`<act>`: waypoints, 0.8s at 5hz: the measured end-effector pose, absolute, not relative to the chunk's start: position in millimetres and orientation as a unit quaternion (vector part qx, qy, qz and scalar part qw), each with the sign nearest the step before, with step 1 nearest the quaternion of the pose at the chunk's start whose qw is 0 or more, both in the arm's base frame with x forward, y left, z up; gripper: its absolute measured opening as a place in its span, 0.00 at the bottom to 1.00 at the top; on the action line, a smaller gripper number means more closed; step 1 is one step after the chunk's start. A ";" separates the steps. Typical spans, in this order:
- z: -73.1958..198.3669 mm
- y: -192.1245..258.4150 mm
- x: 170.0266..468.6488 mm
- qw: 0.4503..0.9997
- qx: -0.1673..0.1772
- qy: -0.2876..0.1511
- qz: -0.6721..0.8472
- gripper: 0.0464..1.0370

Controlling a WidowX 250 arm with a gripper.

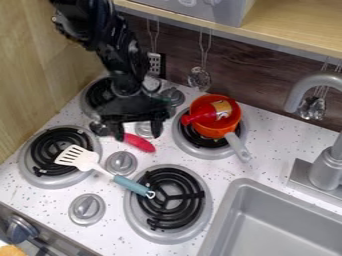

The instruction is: Move the spatula from vertical to horizontal

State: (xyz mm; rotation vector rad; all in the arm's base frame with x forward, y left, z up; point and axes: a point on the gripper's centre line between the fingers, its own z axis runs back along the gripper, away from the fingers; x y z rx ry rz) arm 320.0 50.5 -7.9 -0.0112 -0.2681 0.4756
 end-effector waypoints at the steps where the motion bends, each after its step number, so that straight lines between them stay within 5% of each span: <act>1: -2.1 44.5 326.1 0.984 0.017 -0.111 0.140 0.96; 3: 0.5 16.2 325.9 0.993 0.037 -0.091 0.062 0.96; 4: 7.4 -2.5 329.3 0.994 0.014 -0.097 0.041 0.96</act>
